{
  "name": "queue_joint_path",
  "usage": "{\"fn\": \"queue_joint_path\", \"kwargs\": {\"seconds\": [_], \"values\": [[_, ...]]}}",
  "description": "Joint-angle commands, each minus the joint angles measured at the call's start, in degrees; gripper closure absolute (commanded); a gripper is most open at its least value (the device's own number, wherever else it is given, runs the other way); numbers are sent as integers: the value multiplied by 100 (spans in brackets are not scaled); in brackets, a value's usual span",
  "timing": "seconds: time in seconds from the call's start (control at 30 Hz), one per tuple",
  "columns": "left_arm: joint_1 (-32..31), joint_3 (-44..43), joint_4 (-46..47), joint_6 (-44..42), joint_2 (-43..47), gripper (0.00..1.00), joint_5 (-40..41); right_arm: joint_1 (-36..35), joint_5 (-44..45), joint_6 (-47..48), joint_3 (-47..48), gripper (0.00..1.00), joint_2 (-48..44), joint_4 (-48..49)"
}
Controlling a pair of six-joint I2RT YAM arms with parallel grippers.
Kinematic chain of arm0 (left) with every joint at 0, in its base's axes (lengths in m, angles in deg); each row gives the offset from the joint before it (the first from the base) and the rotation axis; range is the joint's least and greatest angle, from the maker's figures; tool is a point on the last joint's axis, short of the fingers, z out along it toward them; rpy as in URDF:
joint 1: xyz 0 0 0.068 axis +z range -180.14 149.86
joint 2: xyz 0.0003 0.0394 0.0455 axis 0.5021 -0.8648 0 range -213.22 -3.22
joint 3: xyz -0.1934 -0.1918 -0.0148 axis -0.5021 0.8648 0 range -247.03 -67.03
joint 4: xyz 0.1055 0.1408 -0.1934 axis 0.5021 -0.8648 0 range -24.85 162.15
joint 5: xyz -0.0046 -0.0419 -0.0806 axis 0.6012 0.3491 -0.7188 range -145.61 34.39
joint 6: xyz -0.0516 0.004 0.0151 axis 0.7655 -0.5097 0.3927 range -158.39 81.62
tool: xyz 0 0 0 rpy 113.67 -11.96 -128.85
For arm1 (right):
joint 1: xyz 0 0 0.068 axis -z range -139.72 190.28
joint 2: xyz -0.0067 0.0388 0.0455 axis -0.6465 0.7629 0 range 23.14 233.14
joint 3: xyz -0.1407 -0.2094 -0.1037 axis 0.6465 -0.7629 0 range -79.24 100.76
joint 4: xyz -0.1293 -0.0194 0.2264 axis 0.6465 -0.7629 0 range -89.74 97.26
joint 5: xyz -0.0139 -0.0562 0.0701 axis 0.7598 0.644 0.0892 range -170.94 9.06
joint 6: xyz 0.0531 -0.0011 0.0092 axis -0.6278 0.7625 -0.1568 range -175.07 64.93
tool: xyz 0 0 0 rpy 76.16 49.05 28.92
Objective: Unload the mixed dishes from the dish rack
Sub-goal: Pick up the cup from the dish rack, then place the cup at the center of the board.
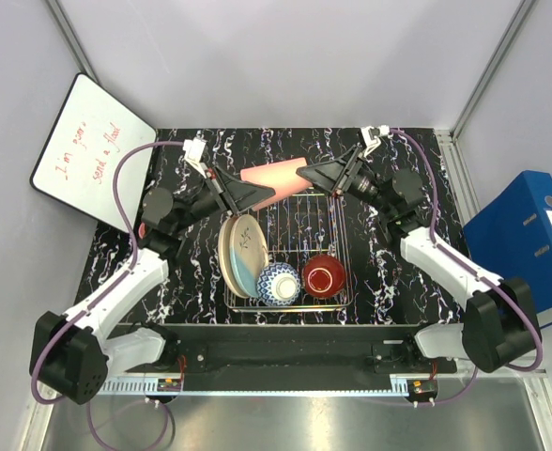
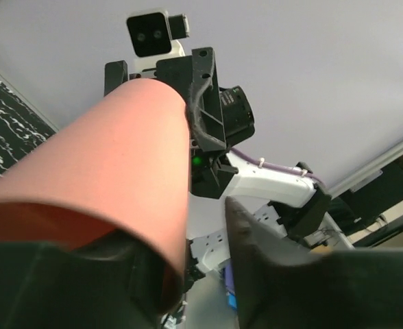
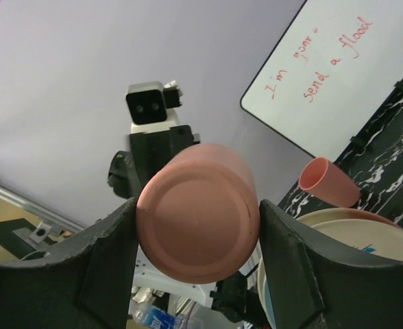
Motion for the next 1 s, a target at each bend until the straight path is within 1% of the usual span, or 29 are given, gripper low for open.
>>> {"fn": "queue_joint_path", "kwargs": {"seconds": [0.0,0.03,0.07,0.1,0.13,0.17,0.2,0.23,0.27,0.3,0.33,0.37,0.4,0.43,0.47,0.5,0.53,0.57,0.63,0.67,0.73,0.77,0.8,0.9,0.97], "values": [[-10,-145,219,-204,92,99,-146,-34,-100,112,245,100,-132,82],[-10,-163,121,-248,119,100,-137,-42,-91,173,245,96,-150,37],[-10,-180,-54,-353,180,100,-120,-34,-83,200,228,83,-185,-15],[-10,-198,-203,-424,215,100,-93,-33,-65,243,219,64,-255,-181],[-1,-242,-388,-520,259,100,-58,-33,13,383,227,28,-308,-313],[-1,-407,-1025,-826,390,100,3,-33,84,498,227,15,-378,-497],[16,-548,-1501,-1055,444,100,204,-33,328,655,245,3,-570,-1013],[51,-759,-2028,-1327,514,100,354,-33,505,1057,358,0,-702,-1409],[69,-1248,-3269,-1922,567,100,547,-33,724,1305,429,0,-826,-1831],[95,-1601,-3960,-2215,585,100,1184,-42,987,1568,534,0,-1062,-2818],[148,-1944,-4663,-2479,550,100,1590,-34,1581,2067,761,0,-1186,-3324],[174,-2687,-5844,-2916,471,100,1995,-33,1892,2272,859,0,-1265,-3773],[218,-3077,-6430,-3077,183,100,2791,-42,2200,2457,956,0,-1423,-4500],[358,-3455,-6993,-3192,6,100,3199,-34,2707,2737,1079,0,-1477,-4855],[411,-3920,-8034,-3402,-248,100,3603,-33,2913,2844,1115,0,-1538,-5093],[464,-4708,-8549,-3448,-746,100,4477,-33,3280,2976,1159,0,-1608,-5505],[587,-5064,-8990,-3465,-1038,100,4834,-33,3406,3038,1203,0,-1635,-5674],[640,-5615,-9586,-3614,-1276,100,5360,-33,3511,3082,1212,0,-1653,-5937],[841,-5997,-10081,-3685,-1794,100,5846,-42,3714,3205,1168,0,-1758,-6115],[921,-6129,-10136,-3720,-1875,100,6101,-34,3897,3223,1142,0,-1872,-6263],[1272,-6157,-10224,-3764,-2112,100,6278,-33,4118,3285,1002,0,-1995,-6344],[1421,-6183,-10329,-3817,-2200,100,6305,-42,4162,3285,940,0,-2100,-6405],[1727,-6175,-10373,-3843,-2280,100,6323,-42,4206,3302,887,0,-2145,-6423],[2212,-6262,-10593,-3957,-2763,100,6253,-33,4207,3294,685,0,-2207,-6423],[2319,-6298,-10585,-4002,-3104,100,6174,-25,4172,3267,571,0,-2189,-6353]]}}
